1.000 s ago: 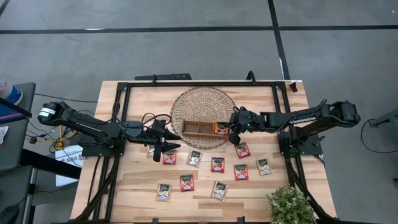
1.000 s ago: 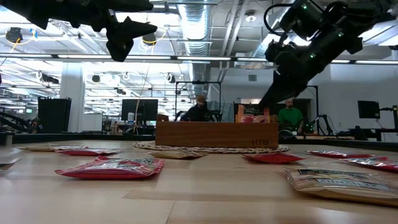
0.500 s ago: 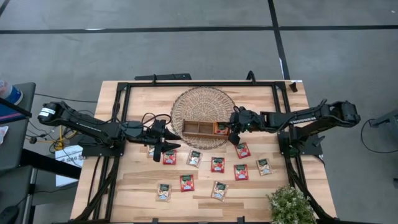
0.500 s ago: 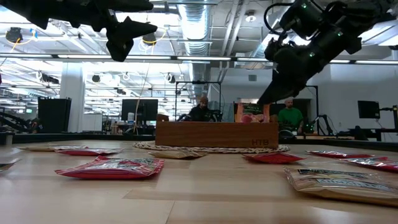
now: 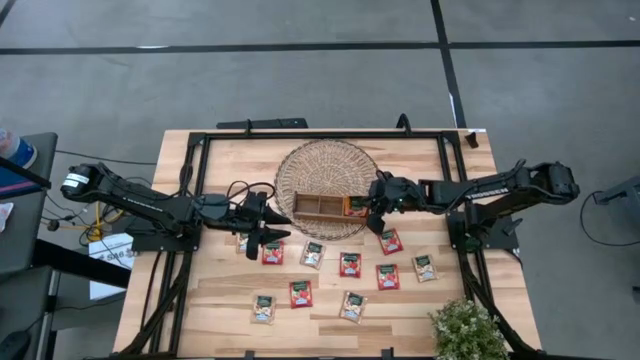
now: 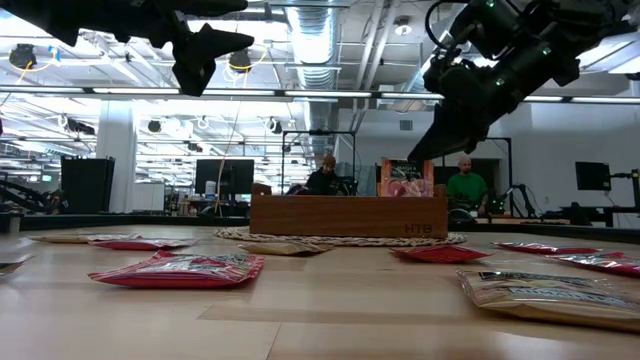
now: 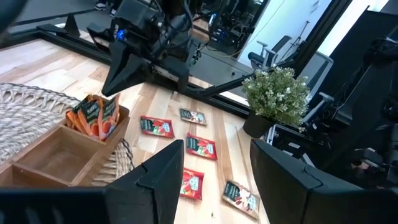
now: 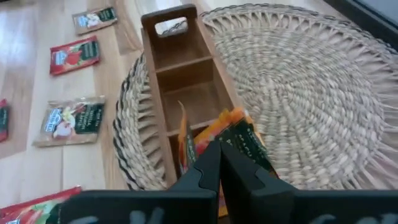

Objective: Pick & Place Tea
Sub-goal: Put the orange tea bag into the right section of the wooden organizer, then put the red tea bag into the middle section of the wooden organizer

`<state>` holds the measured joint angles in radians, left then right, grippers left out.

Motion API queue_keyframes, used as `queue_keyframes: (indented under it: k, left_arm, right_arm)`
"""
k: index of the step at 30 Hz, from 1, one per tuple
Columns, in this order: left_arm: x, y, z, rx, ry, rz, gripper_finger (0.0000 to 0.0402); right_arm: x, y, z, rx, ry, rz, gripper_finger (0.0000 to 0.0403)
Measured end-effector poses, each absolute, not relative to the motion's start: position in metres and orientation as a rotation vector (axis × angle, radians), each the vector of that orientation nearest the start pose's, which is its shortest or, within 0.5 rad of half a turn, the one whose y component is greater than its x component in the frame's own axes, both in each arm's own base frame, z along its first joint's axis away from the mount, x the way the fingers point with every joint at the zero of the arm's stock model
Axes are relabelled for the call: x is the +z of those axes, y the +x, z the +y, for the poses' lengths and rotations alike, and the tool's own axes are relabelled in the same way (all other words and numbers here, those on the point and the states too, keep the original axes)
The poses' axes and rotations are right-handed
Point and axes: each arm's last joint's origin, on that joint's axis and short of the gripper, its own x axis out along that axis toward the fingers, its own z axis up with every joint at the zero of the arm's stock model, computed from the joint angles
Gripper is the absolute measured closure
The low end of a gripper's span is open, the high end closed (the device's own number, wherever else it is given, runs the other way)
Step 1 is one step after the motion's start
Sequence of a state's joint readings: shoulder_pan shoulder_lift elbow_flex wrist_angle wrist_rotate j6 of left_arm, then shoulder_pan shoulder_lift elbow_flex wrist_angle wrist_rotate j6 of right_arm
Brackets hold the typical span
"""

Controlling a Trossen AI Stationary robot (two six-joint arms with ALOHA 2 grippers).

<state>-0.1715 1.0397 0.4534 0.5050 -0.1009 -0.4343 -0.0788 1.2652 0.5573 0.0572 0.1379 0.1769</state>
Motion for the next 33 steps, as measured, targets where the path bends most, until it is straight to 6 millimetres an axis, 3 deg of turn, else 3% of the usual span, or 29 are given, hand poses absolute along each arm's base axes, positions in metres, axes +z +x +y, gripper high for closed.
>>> queue_keyframes:
  k: [8, 22, 26, 33]
  left_arm:
    - [0.238, 0.217, -0.035, -0.054, -0.424, 0.088, 0.0224]
    - [0.239, 0.217, -0.035, -0.069, -0.426, 0.084, 0.0224]
    - [0.239, 0.217, -0.035, -0.079, -0.426, 0.090, 0.0224]
    - [0.239, 0.217, -0.036, -0.083, -0.426, 0.089, 0.0224]
  right_arm:
    - [0.205, 0.252, -0.026, -0.249, 0.088, 0.575, 0.0403]
    - [0.171, 0.279, -0.013, -0.210, 0.110, 0.707, 0.0403]
    - [0.181, 0.286, -0.014, -0.208, 0.072, 0.687, 0.0403]
    - [0.205, 0.279, -0.017, -0.262, 0.004, 0.713, 0.0403]
